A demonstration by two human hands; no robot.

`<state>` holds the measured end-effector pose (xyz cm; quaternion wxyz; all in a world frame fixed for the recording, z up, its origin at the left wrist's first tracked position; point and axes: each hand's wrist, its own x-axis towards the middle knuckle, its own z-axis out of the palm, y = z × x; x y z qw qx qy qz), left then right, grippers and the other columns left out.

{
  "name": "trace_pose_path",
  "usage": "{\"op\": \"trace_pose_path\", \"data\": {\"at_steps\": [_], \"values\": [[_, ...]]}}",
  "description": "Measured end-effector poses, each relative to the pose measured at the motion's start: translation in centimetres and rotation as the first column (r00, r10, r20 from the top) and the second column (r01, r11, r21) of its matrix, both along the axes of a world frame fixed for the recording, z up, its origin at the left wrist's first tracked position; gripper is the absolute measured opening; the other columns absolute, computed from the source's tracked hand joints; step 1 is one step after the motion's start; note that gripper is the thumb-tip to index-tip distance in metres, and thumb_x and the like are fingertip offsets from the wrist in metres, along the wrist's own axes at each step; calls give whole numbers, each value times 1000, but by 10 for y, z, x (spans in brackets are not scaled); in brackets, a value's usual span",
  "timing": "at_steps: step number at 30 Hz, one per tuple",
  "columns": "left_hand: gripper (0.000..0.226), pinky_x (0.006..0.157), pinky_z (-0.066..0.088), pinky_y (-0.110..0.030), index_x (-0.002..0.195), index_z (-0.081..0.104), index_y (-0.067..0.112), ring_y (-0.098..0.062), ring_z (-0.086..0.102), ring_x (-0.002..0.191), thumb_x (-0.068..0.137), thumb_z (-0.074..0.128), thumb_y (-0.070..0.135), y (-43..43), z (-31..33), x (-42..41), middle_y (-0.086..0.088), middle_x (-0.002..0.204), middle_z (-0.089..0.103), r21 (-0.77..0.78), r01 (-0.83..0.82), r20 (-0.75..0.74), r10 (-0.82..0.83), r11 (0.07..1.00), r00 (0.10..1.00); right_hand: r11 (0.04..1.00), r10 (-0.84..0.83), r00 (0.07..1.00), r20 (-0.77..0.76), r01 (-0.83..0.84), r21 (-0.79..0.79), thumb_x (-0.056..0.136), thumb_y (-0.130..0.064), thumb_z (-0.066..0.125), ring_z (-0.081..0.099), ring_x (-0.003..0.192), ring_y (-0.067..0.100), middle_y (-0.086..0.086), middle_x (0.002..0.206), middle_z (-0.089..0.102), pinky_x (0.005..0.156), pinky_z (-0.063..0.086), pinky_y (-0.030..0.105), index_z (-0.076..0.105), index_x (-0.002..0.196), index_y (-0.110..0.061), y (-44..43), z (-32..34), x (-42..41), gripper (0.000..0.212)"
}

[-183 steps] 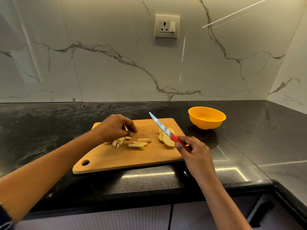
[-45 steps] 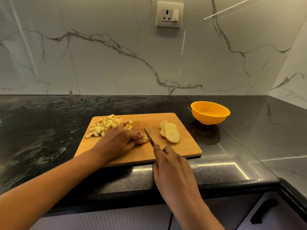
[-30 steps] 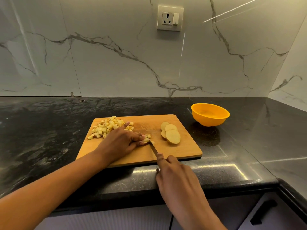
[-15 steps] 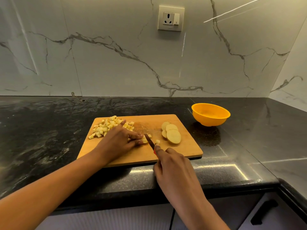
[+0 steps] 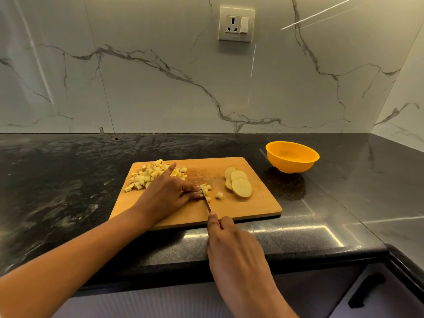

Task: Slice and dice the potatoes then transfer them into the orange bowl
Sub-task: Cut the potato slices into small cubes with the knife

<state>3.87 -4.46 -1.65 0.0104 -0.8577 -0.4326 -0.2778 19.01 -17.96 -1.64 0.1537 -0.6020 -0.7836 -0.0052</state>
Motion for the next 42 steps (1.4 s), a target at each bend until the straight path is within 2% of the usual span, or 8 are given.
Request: {"op": "trace_pose_path", "data": {"at_steps": [3,7,11,14,16,32,37,42], "values": [[31,113,-8,-17,113,66,21,-10,58,112,86,62,36,-3,1,1,5,110,68,0,-34,36,34,999,999,1000,-8,998,-54,9,19,103,-17,35,54,105,19,2,132,43,70,35,24,8,153,-15,-4,0,9,56],[43,101,-10,-12,124,58,19,-18,41,130,84,63,36,-6,3,-1,-2,122,63,30,-58,6,58,998,998,999,-29,986,-164,36,39,104,-25,32,51,104,15,-3,122,48,75,34,23,20,151,-20,9,-1,13,49],[41,104,-14,-14,118,63,18,-1,34,123,81,68,35,-3,0,-8,0,116,66,-4,-66,91,66,998,994,997,-43,979,-198,56,60,103,-27,32,51,103,13,-3,118,50,75,35,23,20,152,-21,18,-1,14,51],[33,113,-12,-20,108,69,21,1,55,109,79,69,37,2,-2,-11,6,106,70,-21,-45,113,47,999,992,995,-40,980,-195,58,85,103,-29,31,51,104,13,-3,119,50,83,39,25,16,152,-22,17,2,12,52],[30,107,-15,-10,104,71,21,0,62,99,79,69,37,2,-2,-10,7,102,71,-12,-25,97,26,1000,995,994,-31,982,-186,50,99,103,-29,31,51,104,13,-3,119,50,84,40,25,16,152,-22,17,4,10,52],[19,109,-16,-16,95,74,23,-6,66,89,79,72,32,8,-3,-10,6,90,73,102,2,0,-2,995,1000,999,-18,1000,5,18,-34,99,-6,43,53,108,23,8,128,47,73,34,26,18,150,-7,28,8,-15,57],[21,113,-10,-30,99,72,23,-8,64,95,81,71,33,9,-6,-9,7,93,73,143,-32,-18,35,989,999,999,38,998,-54,-38,-10,103,-18,37,51,106,20,1,127,43,76,38,28,10,153,-18,1,3,3,57],[26,113,-8,-28,103,70,23,-8,61,94,78,74,29,7,-6,-16,8,94,71,119,-65,66,57,991,996,996,20,984,-180,-3,91,101,-31,37,46,90,10,-11,103,35,66,32,18,16,151,-36,-3,7,20,54]]}}
